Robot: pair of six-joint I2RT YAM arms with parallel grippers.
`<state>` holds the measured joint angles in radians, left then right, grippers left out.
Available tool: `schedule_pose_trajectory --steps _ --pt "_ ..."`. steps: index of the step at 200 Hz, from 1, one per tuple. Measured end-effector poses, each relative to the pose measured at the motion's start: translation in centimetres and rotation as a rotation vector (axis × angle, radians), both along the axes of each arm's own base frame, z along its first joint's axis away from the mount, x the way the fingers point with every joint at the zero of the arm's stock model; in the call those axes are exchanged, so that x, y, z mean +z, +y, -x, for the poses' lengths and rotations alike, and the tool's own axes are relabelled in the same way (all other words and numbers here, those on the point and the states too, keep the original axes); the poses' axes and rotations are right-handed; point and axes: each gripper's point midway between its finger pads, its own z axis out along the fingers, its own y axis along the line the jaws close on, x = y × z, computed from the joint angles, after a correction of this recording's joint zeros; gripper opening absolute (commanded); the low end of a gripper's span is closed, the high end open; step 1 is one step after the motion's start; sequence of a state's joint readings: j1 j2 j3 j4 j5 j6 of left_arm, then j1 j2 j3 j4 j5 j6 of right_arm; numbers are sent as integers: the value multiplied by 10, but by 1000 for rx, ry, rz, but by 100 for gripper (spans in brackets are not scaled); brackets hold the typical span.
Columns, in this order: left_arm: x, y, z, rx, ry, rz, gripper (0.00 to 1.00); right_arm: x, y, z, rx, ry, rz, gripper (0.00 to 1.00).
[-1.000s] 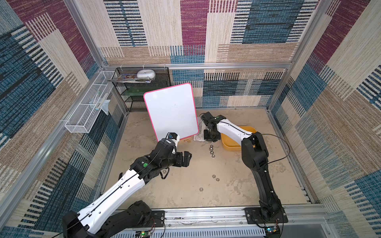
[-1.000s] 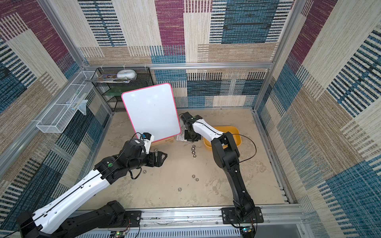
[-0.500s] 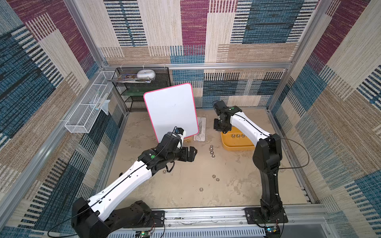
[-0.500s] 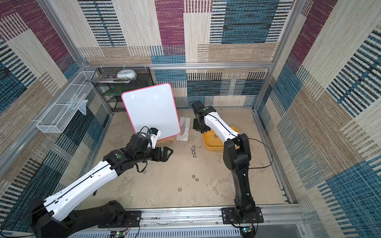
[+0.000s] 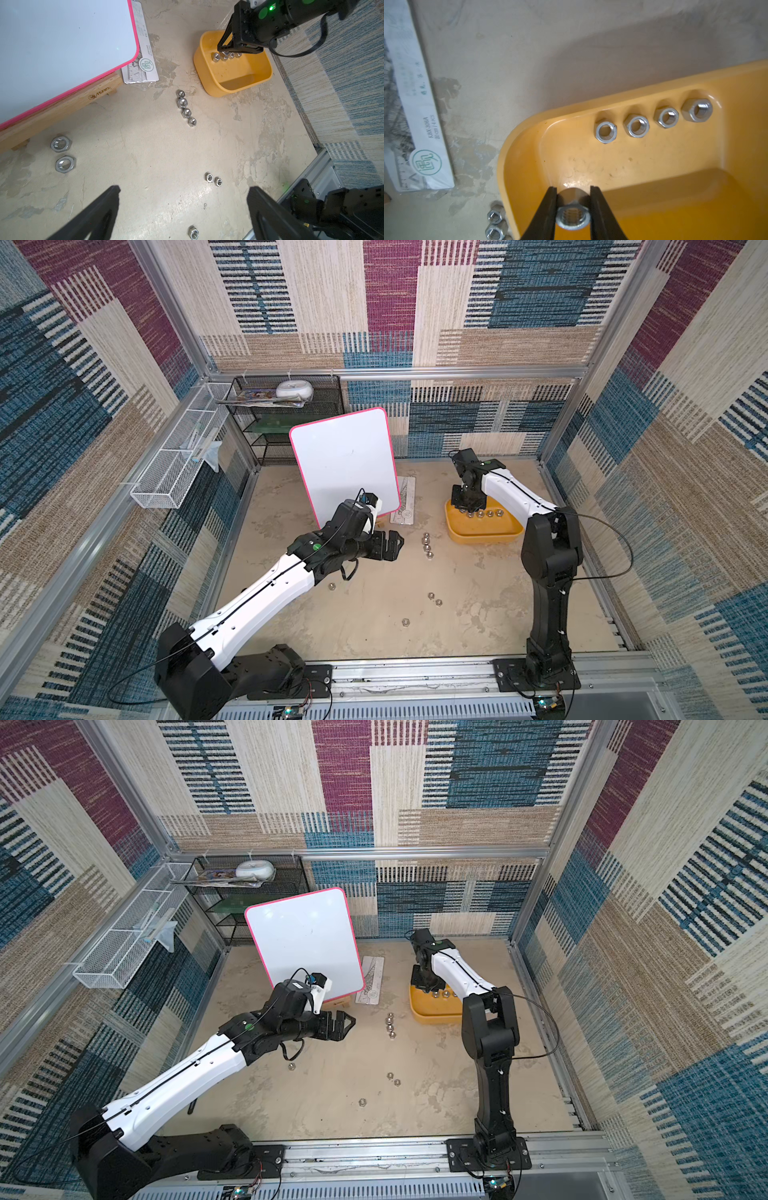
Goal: Put the nuts on the desktop into the storage box
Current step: Place the nut in the storage box.
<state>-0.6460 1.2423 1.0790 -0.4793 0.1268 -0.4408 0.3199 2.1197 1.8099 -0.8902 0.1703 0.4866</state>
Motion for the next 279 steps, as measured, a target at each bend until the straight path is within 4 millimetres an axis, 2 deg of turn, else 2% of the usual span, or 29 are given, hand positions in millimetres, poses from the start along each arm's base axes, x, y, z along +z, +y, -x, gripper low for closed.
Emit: schedule_pose_trajectory --steps 48,93,133,163,185,231,257,279 --pt "2 -1 -3 1 -5 -4 100 -28 -3 -9 8 35 16 29" --pt "2 1 -7 17 -13 -16 100 -45 -4 -14 20 57 15 30" --pt "1 1 -8 19 -7 -22 100 -49 -5 -18 24 59 16 40" --pt "0 1 -7 20 -2 -25 100 -48 -4 -18 30 57 13 42" --pt "0 1 -7 20 -2 -24 100 -39 -3 -18 32 45 3 42" --pt "0 4 -5 26 -4 -29 100 2 3 -10 40 -18 -32 41" --pt "2 11 -6 47 -18 -34 100 23 18 3 69 -45 -48 41" --pt "-1 19 -5 69 -19 -51 100 41 38 13 109 -74 -61 41"
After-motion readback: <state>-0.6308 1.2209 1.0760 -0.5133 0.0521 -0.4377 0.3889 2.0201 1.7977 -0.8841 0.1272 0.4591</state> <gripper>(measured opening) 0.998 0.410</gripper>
